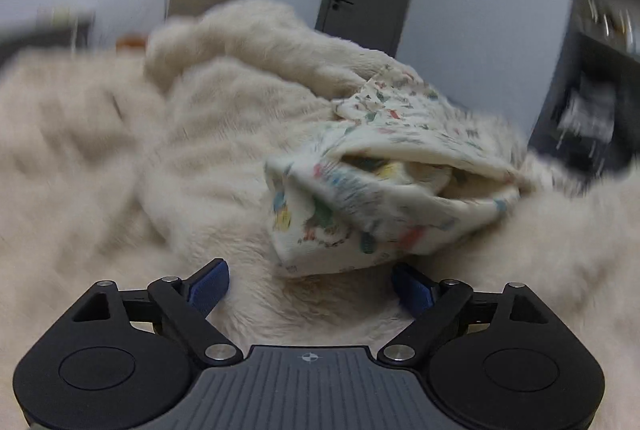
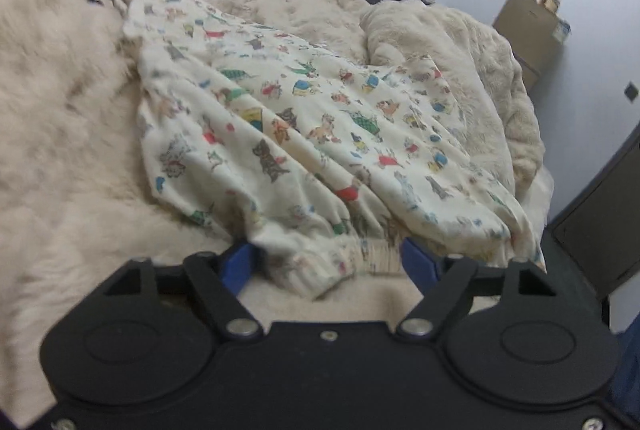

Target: Fold clothes

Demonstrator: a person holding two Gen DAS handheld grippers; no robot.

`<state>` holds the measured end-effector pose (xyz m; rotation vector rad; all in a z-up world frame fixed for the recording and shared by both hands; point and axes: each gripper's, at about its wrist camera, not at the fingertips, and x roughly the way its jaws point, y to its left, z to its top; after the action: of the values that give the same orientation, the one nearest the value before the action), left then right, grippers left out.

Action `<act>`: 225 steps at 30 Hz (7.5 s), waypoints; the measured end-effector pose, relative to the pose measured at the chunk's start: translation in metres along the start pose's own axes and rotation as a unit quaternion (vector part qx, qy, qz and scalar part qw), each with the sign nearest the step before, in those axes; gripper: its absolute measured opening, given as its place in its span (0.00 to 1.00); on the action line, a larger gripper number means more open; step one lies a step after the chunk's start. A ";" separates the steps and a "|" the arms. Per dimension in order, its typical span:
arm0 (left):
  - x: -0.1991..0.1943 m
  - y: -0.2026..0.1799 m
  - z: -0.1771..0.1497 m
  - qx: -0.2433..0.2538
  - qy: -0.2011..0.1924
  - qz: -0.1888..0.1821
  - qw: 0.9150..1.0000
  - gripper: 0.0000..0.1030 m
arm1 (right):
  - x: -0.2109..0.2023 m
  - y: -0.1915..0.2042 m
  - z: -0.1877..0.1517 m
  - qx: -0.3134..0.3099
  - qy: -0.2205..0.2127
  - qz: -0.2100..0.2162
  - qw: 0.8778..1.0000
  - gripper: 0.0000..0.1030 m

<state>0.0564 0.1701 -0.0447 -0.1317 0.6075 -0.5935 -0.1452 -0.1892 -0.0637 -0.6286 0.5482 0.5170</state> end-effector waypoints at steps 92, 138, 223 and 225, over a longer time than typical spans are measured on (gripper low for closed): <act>0.096 0.141 0.109 -0.229 0.032 0.123 0.965 0.67 | 0.081 -0.107 0.080 0.241 -0.055 -0.042 0.968 0.51; 0.082 0.093 0.036 0.214 0.065 0.340 0.913 0.03 | 0.053 -0.081 0.097 0.220 -0.083 -0.041 0.971 0.51; 0.034 0.300 0.114 -0.122 0.135 0.376 0.909 0.57 | 0.222 -0.204 0.207 0.085 0.030 -0.048 0.995 0.13; 0.018 0.291 0.106 -0.164 0.095 0.355 0.915 0.56 | 0.200 -0.199 0.199 0.097 0.017 -0.047 0.994 0.20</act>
<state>0.2699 0.3952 -0.0500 -0.1561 0.8823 0.2107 0.1843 -0.1397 0.0287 -0.4761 0.5909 0.3603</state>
